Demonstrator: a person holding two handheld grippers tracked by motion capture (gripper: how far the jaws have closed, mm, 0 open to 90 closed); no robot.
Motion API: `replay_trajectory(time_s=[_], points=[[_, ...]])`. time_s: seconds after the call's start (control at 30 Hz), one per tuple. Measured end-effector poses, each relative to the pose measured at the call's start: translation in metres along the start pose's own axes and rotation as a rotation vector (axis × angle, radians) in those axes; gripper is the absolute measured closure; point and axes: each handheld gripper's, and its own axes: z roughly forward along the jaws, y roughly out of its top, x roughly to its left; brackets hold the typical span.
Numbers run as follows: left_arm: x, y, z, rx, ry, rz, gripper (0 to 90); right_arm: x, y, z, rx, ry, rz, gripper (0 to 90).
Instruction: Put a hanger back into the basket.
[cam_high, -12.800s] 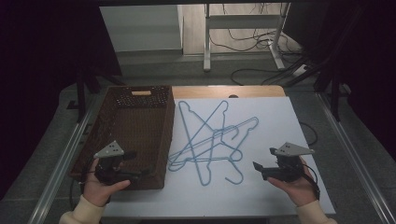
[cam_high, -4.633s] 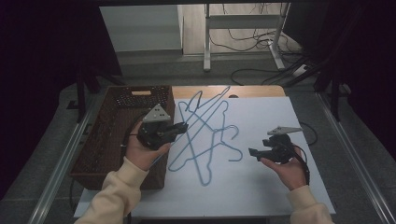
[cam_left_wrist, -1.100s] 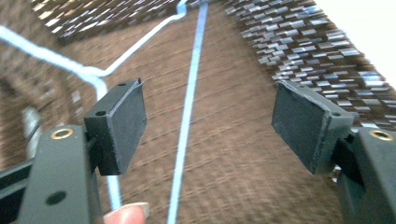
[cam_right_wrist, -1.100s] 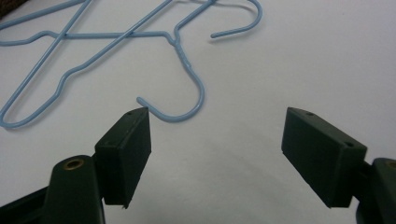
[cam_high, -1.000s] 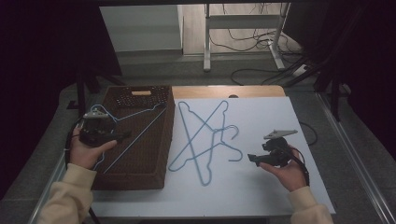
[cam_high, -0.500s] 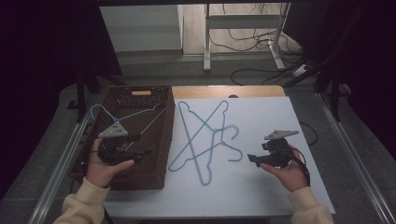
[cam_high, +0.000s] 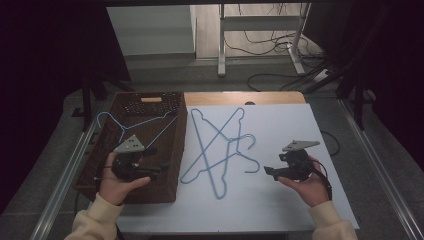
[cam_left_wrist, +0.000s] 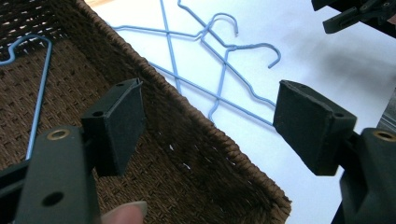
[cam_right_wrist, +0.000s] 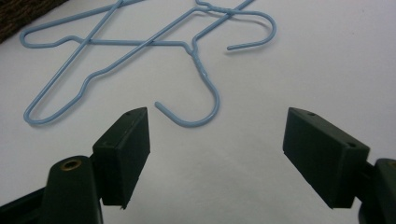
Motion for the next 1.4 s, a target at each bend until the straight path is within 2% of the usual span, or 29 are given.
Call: replay_trajectory(time_s=[0.4,0.63,0.93,1.27,1.4], points=[[0.000,-0.002,0.002,0.008,-0.006,-0.003,24.5,0.002,0.000,-0.001,-0.004,0.002,-0.002,23.1],[-0.002,-0.002,0.001,0.012,-0.002,-0.005,24.6,0.002,0.001,0.003,0.014,-0.022,-0.002,23.4],[-0.004,-0.002,0.003,0.031,-0.009,0.010,24.8,0.005,0.004,0.010,0.035,-0.023,-0.010,26.3],[-0.006,-0.001,0.003,0.032,-0.014,0.013,24.9,0.004,0.017,0.021,0.044,-0.049,-0.017,30.5],[-0.007,-0.001,0.004,0.032,-0.018,0.018,25.0,0.003,0.028,0.025,0.038,-0.057,-0.019,37.8]])
